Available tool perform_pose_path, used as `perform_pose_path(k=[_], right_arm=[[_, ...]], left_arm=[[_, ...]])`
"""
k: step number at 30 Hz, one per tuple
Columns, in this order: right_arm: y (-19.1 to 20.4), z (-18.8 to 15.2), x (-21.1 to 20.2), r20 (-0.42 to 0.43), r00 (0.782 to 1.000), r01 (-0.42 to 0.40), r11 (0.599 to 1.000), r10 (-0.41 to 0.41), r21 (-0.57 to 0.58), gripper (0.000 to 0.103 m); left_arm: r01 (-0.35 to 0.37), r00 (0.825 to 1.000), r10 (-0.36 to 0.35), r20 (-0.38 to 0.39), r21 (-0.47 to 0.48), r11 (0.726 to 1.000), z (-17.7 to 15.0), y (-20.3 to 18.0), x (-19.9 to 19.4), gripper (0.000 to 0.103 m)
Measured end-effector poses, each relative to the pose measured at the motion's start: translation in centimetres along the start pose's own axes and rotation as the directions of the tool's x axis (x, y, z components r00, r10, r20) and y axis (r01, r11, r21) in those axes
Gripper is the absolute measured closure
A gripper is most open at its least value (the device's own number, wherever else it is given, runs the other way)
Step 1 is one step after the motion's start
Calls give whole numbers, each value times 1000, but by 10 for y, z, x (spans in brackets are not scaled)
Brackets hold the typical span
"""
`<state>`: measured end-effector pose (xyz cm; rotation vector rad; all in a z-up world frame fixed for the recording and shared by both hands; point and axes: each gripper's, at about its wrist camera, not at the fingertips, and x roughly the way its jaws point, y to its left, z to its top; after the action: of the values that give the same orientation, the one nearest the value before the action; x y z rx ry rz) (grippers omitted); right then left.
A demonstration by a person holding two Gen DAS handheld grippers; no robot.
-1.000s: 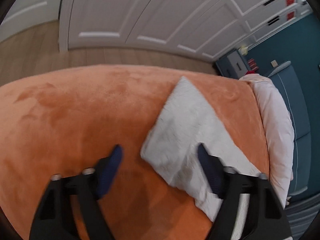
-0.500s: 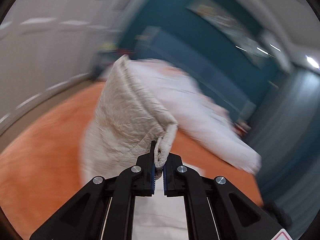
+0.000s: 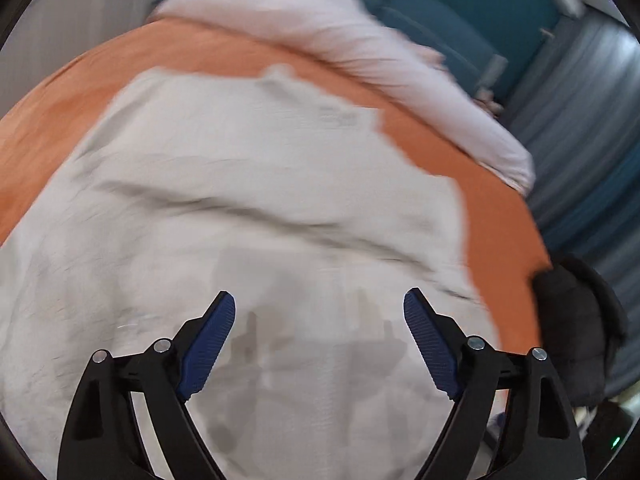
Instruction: Fold large clothes
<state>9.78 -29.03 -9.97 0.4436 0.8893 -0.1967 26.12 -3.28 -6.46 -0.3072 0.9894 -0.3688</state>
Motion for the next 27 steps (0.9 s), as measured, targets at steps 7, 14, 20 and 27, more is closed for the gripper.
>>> perform_pose_path(k=[7,14,20,27], right_arm=[[23,77,43,49,992,-118,992,116,47,34],[44,154,140,-15,995,-92,990,94,104,25],[80,183,139,14,967,-256,965,256,55,90],[57,166,186,-92,995,-52,997,47,-58,85]], left_arm=[[-140,982,154,109,-120,983,63,87,-11,22],[-217,966,241,93,-215,952,94,138,9,24],[-333,934,352,61,-207,920,102,170,42,39],[-386,915,399,52,-169,907,78,187,75,28]])
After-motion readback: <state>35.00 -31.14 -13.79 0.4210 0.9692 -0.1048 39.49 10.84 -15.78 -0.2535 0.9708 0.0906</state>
